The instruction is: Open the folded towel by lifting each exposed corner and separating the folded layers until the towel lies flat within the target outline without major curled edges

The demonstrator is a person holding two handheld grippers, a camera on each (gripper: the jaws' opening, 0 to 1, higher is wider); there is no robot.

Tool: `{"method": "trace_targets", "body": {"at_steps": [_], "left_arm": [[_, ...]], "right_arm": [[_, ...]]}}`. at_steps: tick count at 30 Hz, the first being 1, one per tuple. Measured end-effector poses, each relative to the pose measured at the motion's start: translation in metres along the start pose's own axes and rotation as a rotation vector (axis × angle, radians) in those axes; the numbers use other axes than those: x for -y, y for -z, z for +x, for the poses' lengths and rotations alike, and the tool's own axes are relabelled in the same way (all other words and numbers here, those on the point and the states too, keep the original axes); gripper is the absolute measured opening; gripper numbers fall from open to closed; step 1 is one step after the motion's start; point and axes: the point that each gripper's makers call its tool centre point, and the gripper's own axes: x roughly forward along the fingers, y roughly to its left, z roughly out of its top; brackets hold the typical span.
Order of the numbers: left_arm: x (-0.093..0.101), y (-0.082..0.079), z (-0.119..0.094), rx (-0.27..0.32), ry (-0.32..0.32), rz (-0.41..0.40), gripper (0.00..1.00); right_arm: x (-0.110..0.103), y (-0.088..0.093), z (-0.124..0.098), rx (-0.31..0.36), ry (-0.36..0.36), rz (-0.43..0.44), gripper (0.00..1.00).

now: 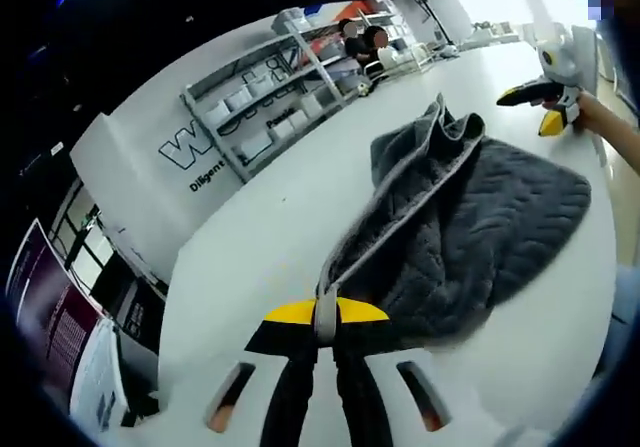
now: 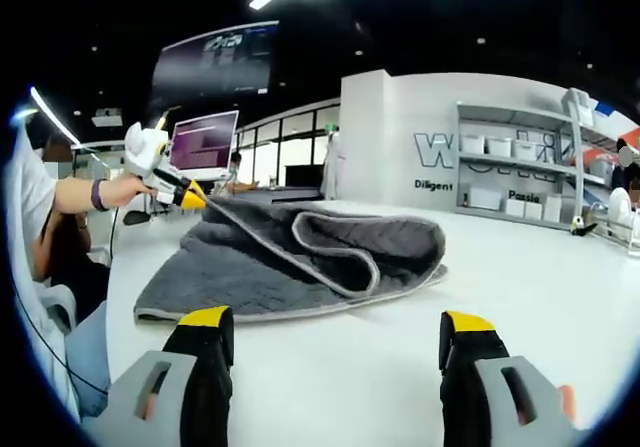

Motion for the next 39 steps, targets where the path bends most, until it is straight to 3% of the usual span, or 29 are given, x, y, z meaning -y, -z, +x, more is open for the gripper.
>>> {"method": "trace_targets", "body": {"at_steps": [6,11,14,23,33,39], "left_arm": [[-0.002,0.023,0.007,-0.069,0.011,-0.022,0.04],[-0.003,0.029,0.009,-0.089,0.009,-0.02,0.04],[-0.003,0.041,0.01,-0.139,0.022,-0.049,0.04],[-0.002,0.057,0.008,-0.18,0.044,-0.1,0.04],[-0.001,0.058,0.008,-0.179,0.053,-0.112,0.04],[-0.005,0.05,0.0,-0.101,0.051,-0.152,0.07]], "right_arm": [[0.0,0.0,0.001,-0.004,0.002,-0.004,0.86],[0.0,0.0,0.0,-0.004,0.002,-0.004,0.85],[0.0,0.001,0.001,-0.008,0.005,-0.006,0.85],[-0.001,0.001,0.001,-0.013,0.006,-0.008,0.85],[0.0,0.002,0.001,-0.017,0.008,-0.006,0.85],[0.0,0.002,0.001,-0.017,0.008,-0.006,0.85]]}}
